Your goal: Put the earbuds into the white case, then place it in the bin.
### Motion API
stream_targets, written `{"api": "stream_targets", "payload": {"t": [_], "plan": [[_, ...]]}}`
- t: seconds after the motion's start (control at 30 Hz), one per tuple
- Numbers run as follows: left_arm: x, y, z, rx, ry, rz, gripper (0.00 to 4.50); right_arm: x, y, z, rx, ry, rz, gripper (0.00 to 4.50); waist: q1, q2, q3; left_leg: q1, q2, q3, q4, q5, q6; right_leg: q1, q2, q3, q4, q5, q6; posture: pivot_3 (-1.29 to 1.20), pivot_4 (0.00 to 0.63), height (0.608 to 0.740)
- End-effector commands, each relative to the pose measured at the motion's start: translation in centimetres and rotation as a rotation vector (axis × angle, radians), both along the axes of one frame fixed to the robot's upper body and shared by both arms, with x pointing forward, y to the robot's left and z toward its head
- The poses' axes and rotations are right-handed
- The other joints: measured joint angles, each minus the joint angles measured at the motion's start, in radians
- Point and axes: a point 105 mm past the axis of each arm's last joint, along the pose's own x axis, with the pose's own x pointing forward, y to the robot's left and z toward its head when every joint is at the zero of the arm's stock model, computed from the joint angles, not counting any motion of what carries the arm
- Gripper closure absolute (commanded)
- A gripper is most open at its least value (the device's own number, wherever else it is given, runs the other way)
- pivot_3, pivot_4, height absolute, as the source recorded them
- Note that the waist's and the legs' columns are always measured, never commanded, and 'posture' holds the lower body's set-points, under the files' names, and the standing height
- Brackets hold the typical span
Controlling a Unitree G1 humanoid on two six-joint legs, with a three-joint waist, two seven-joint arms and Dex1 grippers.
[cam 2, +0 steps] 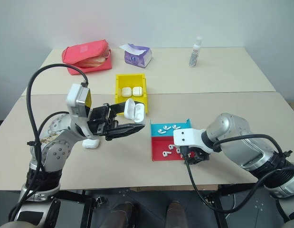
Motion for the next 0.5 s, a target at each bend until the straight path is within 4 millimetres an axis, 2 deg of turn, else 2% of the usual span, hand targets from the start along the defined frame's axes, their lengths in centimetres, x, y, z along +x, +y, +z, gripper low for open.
{"api": "stream_targets", "payload": {"t": [0.03, 0.43, 0.5], "plan": [[-0.87, 0.06, 1.02, -0.011, -0.054, -0.008, 1.67, 0.12, 0.07, 0.14, -0.009, -0.014, 0.023, 1.69, 0.000, 0.000, 0.000, 0.000, 0.000, 0.000, 0.000, 0.000, 0.000, 0.000, 0.000, 0.000, 0.000, 0.000, 0.000, 0.00, 0.150, 0.740], [-1.01, 0.11, 1.08, -0.014, -0.054, -0.003, 1.67, 0.05, -0.24, -0.43, -0.024, -0.006, 0.023, 1.69, 0.000, 0.000, 0.000, 0.000, 0.000, 0.000, 0.000, 0.000, 0.000, 0.000, 0.000, 0.000, 0.000, 0.000, 0.000, 0.00, 0.150, 0.740], [-1.03, 0.12, 1.08, -0.014, -0.053, -0.004, 1.67, 0.04, -0.23, -0.45, -0.021, -0.006, 0.020, 2.10, 0.000, 0.000, 0.000, 0.000, 0.000, 0.000, 0.000, 0.000, 0.000, 0.000, 0.000, 0.000, 0.000, 0.000, 0.000, 0.00, 0.150, 0.740]]}}
